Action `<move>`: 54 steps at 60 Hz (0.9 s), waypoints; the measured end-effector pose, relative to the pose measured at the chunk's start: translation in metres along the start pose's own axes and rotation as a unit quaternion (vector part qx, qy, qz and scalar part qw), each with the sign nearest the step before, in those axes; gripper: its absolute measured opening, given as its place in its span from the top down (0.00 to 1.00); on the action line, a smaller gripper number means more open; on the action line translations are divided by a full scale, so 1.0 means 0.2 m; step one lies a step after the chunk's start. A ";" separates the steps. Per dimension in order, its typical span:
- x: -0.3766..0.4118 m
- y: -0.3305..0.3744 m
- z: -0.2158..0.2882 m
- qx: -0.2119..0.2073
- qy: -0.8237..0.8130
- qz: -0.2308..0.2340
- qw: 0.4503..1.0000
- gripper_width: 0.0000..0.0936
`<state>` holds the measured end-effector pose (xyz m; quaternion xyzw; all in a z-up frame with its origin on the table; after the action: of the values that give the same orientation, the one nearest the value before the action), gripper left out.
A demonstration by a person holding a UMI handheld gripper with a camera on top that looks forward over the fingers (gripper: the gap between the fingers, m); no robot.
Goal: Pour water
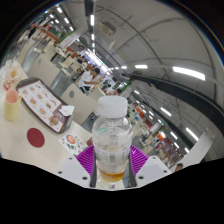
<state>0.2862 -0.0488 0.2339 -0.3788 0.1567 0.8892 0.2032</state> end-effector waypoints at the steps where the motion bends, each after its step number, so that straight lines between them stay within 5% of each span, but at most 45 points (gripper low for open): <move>1: 0.00 0.01 0.06 -0.007 0.022 -0.005 1.000 0.53; 18: 0.46 0.10 0.80 -0.133 0.387 -0.109 0.906 0.53; 37: 1.07 0.12 0.90 -0.210 0.629 -0.106 0.741 0.53; 47: 1.13 0.12 0.88 -0.202 0.624 -0.087 0.750 0.53; 54: 1.07 0.12 0.88 -0.183 0.552 -0.052 0.812 0.53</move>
<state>0.0329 0.0590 0.1949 -0.8438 0.0575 0.5308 0.0553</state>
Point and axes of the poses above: the point between the fingertips, and its own axes, seen from behind it with the camera up: x to the left, z up, y backward, against the way the camera looks, the point moved 1 cm from there along y, backward, against the way the camera looks, and after that the axes turned 5 degrees about -z, right-handed, at the moved point
